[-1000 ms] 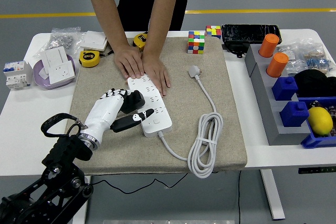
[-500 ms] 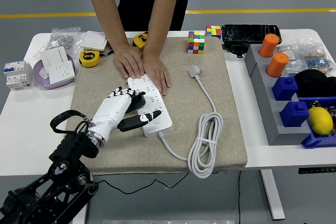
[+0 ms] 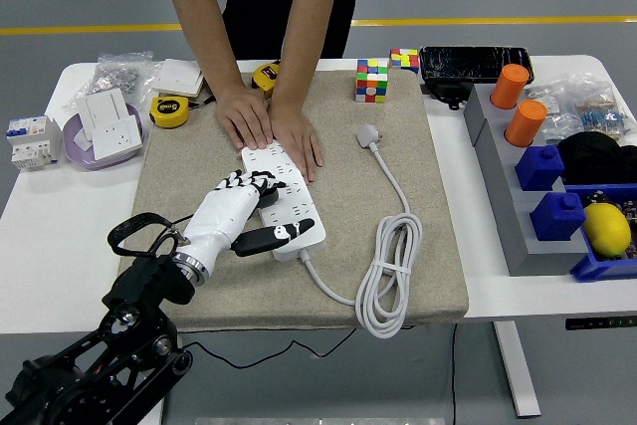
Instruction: Pick up the plug,place it near the board,insert it into the board,press the button
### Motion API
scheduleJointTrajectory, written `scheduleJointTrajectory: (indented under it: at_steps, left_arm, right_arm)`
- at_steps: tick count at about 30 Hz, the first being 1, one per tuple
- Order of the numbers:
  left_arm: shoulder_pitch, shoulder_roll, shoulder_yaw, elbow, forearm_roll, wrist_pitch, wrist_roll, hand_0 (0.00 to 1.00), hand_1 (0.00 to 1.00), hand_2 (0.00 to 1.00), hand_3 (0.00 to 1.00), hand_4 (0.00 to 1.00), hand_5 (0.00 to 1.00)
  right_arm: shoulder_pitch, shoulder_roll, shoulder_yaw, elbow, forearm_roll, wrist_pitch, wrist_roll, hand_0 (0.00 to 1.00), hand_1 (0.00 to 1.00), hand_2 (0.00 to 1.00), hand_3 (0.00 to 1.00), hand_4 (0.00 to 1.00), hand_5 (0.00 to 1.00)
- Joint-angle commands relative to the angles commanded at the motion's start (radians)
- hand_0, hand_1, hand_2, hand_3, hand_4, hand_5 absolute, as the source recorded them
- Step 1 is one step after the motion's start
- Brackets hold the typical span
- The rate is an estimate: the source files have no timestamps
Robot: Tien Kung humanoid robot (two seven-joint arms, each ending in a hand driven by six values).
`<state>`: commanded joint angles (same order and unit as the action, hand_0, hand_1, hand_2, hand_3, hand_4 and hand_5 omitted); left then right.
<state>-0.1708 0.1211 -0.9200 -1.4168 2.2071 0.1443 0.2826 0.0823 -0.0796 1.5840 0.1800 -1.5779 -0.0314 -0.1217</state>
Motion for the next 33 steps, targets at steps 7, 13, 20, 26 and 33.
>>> scheduleJointTrajectory:
  at_steps: [7,13,20,26,33]
  left_arm:
    - [-0.006,-0.004,0.0,0.011,0.002,-0.001,-0.005,0.998,0.957,0.896,0.83,0.998,0.998]
    - [-0.009,-0.002,-0.003,0.002,0.002,0.004,-0.012,0.998,0.957,0.896,0.829,0.998,0.998]
    - [-0.004,0.009,-0.013,-0.078,-0.024,0.051,-0.049,0.998,0.954,0.884,0.828,0.998,0.998]
    - [0.009,0.021,-0.018,-0.236,-0.025,-0.015,0.029,0.825,0.794,0.759,0.822,0.965,0.683]
    - [0.036,0.051,-0.052,-0.362,0.016,-0.265,0.18,0.16,0.069,0.167,0.692,0.453,0.053]
  right_arm:
    - [0.0,0.0,-0.001,0.0,0.0,0.0,0.0,0.838,0.728,0.723,0.765,0.998,0.97]
    - [-0.001,0.0,0.002,0.0,-0.001,0.0,0.0,0.837,0.728,0.723,0.765,0.998,0.97]
    - [0.001,0.001,0.002,0.0,0.002,-0.001,0.001,0.837,0.728,0.724,0.765,0.998,0.971]
    - [0.002,0.0,0.006,0.0,0.003,-0.001,0.0,0.838,0.728,0.724,0.765,0.998,0.972]
    - [0.001,0.001,0.008,0.0,0.005,-0.001,0.002,0.836,0.728,0.723,0.765,0.998,0.974]
